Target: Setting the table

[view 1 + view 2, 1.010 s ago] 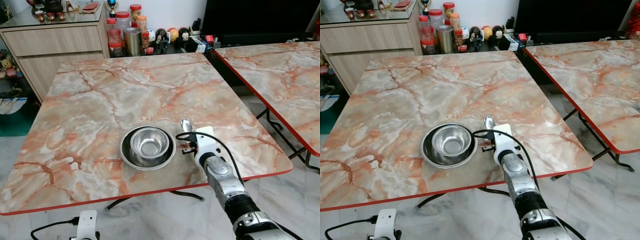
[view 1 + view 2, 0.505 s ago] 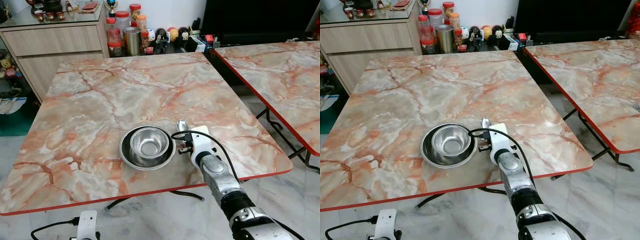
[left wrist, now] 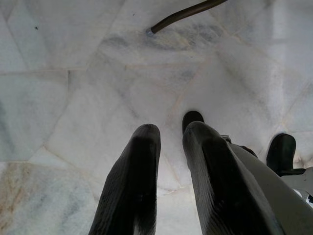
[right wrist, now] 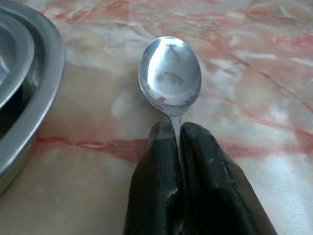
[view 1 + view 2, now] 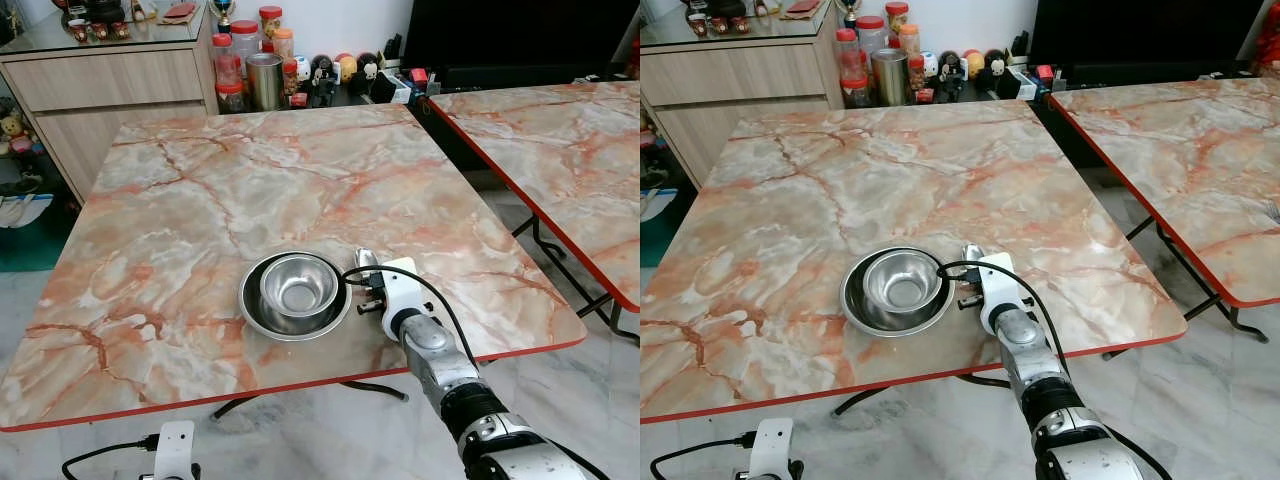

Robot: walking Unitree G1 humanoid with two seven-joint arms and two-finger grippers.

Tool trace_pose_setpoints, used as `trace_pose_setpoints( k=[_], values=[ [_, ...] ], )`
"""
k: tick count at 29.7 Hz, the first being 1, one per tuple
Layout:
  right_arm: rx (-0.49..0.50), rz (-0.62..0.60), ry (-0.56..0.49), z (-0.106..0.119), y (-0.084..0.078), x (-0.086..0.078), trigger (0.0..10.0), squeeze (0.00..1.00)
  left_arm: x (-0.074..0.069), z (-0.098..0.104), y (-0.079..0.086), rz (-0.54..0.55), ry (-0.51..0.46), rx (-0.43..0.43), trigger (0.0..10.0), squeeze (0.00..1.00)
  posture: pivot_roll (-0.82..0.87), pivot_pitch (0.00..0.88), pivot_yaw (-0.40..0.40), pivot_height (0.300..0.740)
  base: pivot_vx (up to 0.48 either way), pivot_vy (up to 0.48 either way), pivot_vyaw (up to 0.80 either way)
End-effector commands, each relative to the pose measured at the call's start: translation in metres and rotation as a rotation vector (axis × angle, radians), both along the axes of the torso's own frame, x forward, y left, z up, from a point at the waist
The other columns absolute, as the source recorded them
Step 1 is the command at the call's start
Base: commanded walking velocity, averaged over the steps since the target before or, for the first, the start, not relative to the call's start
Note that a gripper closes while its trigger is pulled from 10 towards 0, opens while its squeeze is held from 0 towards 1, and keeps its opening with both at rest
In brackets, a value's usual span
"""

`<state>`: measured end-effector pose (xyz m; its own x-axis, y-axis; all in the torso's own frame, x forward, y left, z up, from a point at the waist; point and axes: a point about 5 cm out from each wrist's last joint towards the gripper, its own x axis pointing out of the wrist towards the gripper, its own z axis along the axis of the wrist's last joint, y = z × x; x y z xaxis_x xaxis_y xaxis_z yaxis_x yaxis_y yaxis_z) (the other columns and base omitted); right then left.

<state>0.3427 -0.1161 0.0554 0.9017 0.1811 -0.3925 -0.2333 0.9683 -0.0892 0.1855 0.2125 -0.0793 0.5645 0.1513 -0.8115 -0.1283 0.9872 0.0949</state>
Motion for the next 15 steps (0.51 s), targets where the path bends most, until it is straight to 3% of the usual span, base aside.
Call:
trace_pose_setpoints(
  k=[1, 15],
  values=[
    [-0.006, 0.005, -0.018, 0.0052, 0.0016, 0.0039, 10.0, 0.0, -0.0034, -0.002, -0.0006, 0.007, 0.019, -0.002, 10.0, 0.0, -0.04, 0.028, -0.018, 0.74, 0.0, 0.0, 0.0],
    [-0.013, 0.018, -0.008, 0.0007, 0.002, 0.0006, 10.0, 0.0, -0.0057, -0.0031, -0.0005, 0.01, 0.026, 0.0, 10.0, 0.0, -0.04, 0.035, -0.02, 0.74, 0.0, 0.0, 0.0]
  ],
)
